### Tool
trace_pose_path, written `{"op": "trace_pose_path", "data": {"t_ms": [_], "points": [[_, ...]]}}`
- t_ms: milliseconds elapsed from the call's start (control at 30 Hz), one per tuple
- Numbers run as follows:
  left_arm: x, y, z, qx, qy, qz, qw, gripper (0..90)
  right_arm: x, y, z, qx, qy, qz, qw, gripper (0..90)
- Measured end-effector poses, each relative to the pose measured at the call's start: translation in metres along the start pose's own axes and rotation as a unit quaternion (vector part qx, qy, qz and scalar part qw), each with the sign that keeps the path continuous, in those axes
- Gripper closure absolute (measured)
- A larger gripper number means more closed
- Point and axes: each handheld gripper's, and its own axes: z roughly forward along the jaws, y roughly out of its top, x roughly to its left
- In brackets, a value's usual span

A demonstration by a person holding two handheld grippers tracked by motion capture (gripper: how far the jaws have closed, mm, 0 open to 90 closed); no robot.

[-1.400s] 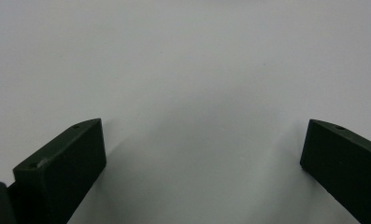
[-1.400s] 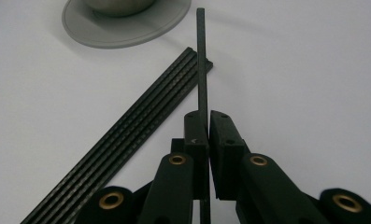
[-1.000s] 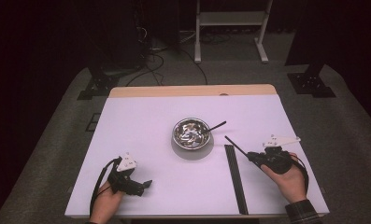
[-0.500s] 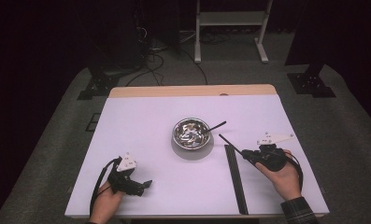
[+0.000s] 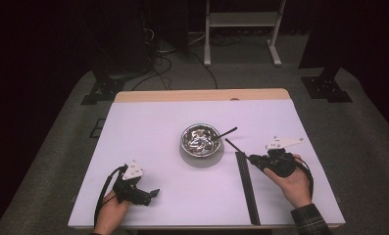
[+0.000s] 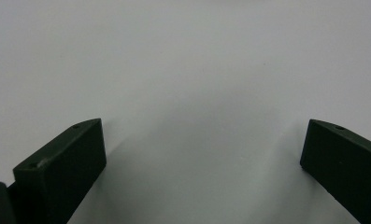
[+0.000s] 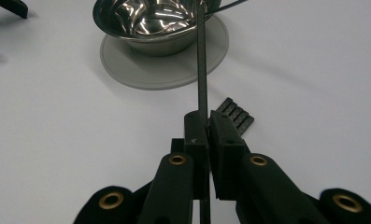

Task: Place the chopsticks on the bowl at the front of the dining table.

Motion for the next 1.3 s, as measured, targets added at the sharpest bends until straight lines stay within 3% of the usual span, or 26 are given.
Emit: {"op": "trace_pose_path", "data": {"t_ms": [1300], "points": [[0.0,0.0,0.0,0.0,0.0,0.0,1.0,0.0,0.014,0.033,0.028,-0.001,0.011,-0.006,0.9999,85.8]]}}
